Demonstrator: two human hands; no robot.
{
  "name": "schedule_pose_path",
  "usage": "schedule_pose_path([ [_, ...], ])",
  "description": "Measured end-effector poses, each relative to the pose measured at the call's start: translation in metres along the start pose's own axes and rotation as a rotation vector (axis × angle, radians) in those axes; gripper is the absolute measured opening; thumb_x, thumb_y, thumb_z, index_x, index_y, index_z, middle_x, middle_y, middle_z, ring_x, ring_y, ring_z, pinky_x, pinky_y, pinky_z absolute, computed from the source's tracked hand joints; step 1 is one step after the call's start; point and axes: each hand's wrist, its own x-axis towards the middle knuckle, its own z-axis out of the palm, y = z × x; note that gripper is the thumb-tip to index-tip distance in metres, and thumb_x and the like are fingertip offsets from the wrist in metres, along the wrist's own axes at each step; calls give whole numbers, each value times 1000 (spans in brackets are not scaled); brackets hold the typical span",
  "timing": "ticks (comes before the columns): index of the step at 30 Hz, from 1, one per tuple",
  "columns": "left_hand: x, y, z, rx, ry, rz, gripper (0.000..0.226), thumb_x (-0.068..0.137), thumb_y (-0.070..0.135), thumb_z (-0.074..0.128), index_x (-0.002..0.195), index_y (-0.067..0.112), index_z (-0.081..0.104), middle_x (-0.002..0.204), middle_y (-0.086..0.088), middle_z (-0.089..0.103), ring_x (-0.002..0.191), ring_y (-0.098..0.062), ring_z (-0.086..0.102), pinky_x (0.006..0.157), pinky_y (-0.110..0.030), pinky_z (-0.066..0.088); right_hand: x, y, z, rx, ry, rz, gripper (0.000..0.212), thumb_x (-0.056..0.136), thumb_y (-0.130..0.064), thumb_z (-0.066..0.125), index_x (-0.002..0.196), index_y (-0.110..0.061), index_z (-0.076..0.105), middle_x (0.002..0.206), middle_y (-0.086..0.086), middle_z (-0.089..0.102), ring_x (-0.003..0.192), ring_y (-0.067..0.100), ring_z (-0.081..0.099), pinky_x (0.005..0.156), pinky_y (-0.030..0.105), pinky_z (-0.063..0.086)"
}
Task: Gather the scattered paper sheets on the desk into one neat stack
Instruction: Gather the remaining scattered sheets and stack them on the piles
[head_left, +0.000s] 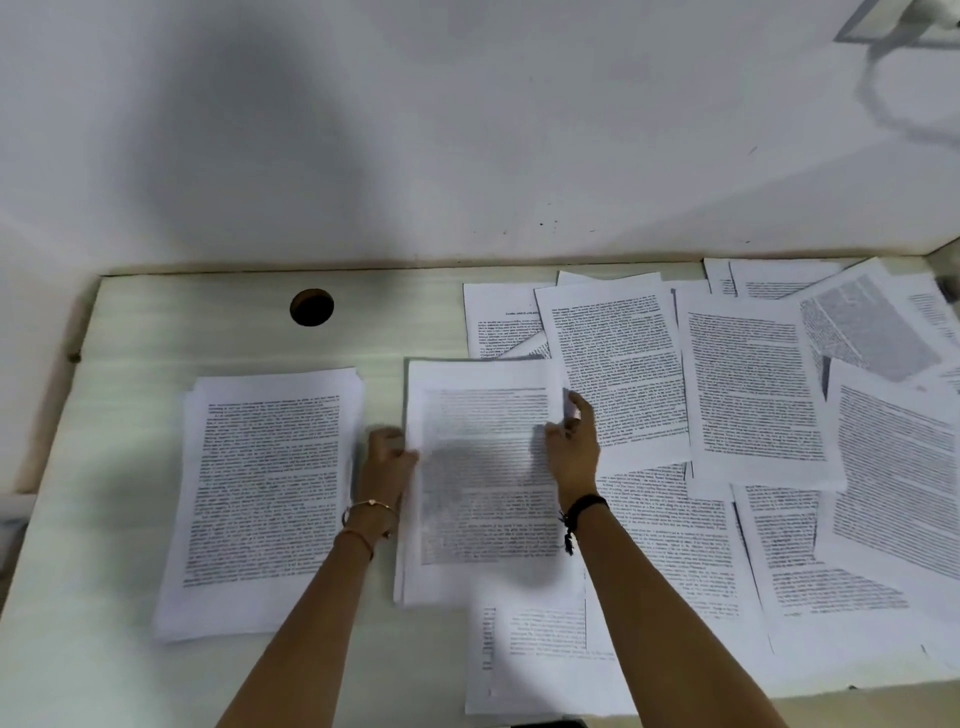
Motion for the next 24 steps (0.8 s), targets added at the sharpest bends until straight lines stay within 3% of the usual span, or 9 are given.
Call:
schedule_pose_path([
  [4,-13,-17,-4,80,-127,-102,53,86,9,57,137,8,41,137,-14,50,125,-31,48,108,-39,38,-8,-1,-4,99,-45,127,28,95,-15,54,123,-19,49,93,-9,57,84,13,56,66,15,43],
  [7,-23,-15,-9,72,-80,-4,51,89,-1,48,139,1,36,135,-10,48,121,-26,48,95,-16,39,-26,2,-2,-41,-170,125,8,93,-15,54,92,-20,47,77,-6,51,73,15,49,62,23,38],
  [9,-30,-13,-20,28,-46,82,54,87,5,46,139,4,35,121,-4,53,104,-18,54,81,-11,39,-42,2,5,-30,-194,102,24,93,-9,51,74,-17,38,67,-1,40,65,16,40,58,24,34],
  [11,-33,-14,-35,-46,21,104,54,87,5,45,140,7,37,122,-5,57,96,-15,58,80,-18,41,-58,-4,19,20,-200,101,17,94,-6,48,79,-14,46,65,10,38,62,23,42,60,28,40],
  [12,-34,-16,-43,-75,68,114,50,88,1,44,137,6,41,127,-9,57,102,-24,59,83,-24,42,-64,-9,25,20,-218,78,17,95,-7,49,111,0,47,67,13,38,63,24,44,62,25,43],
  [13,-36,-18,-52,-92,128,117,45,89,-3,43,133,5,45,128,-13,57,106,-29,58,85,-27,42,-71,-13,35,24,-237,64,35,95,-8,50,81,-16,18,68,9,37,63,21,42,58,16,42],
  [14,-39,-20,-64,-79,195,130,42,89,-5,42,130,4,48,126,-15,58,104,-30,58,83,-28,42,-78,-18,46,-13,-296,21,22,95,-10,51,78,-16,39,69,2,36,63,15,38,53,10,38],
  [16,-48,-28,-88,-6,348,144,38,89,-4,43,125,5,51,119,-18,62,95,-31,59,76,-30,44,-89,-26,68,-60,-372,-39,30,93,-9,54,74,-20,34,70,-5,33,63,9,33,52,7,35],
  [24,-67,-68,-174,148,647,52,43,88,-2,42,128,8,51,121,-22,61,105,-43,57,84,-42,47,-142,-37,146,-194,-531,-177,27,92,-1,54,118,-2,50,92,-1,59,75,5,55,60,3,43],
])
